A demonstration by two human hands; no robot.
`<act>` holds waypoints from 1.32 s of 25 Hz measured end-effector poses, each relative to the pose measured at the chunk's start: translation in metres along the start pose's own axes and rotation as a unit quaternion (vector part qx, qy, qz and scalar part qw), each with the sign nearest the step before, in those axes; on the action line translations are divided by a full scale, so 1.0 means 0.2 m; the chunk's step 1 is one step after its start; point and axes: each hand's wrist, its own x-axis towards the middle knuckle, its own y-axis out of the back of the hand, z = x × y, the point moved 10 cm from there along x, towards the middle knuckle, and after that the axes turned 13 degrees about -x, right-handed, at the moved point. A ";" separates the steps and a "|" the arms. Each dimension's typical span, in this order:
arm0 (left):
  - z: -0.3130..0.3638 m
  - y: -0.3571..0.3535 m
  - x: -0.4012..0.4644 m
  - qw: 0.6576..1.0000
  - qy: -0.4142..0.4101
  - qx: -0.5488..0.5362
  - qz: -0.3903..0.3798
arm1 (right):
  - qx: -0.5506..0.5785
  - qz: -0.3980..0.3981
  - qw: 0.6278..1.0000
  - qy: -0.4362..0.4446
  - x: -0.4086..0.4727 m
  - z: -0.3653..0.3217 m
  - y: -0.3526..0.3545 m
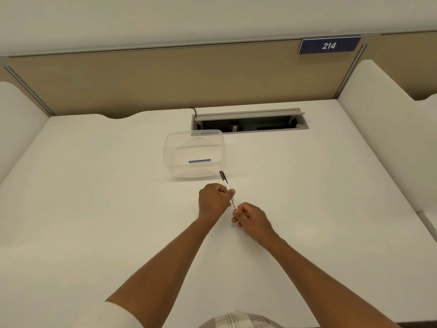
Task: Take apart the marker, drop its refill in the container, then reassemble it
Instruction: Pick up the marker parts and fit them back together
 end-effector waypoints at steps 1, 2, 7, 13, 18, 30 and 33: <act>-0.01 -0.01 0.01 1.000 0.006 0.002 -0.006 | -0.013 0.012 1.000 -0.002 0.01 0.01 0.01; -0.01 -0.02 0.01 1.000 0.013 0.006 -0.013 | -0.020 0.025 0.999 -0.007 0.02 0.02 0.03; -0.08 -0.07 0.01 0.998 0.030 0.045 -0.036 | -0.033 0.043 0.999 -0.004 0.05 0.01 0.05; -0.14 -0.11 0.02 0.996 0.041 0.064 -0.037 | -0.057 0.079 0.995 -0.008 0.07 0.02 0.05; -0.14 -0.12 0.04 0.995 0.033 0.090 -0.021 | -0.099 0.099 0.990 -0.020 0.07 0.02 0.05; -0.14 -0.13 0.03 0.990 0.040 0.132 -0.010 | -0.150 0.094 0.983 -0.040 0.10 0.01 0.05; -0.14 -0.12 0.02 0.991 0.042 0.130 -0.011 | -0.146 0.099 0.984 -0.040 0.10 0.02 0.05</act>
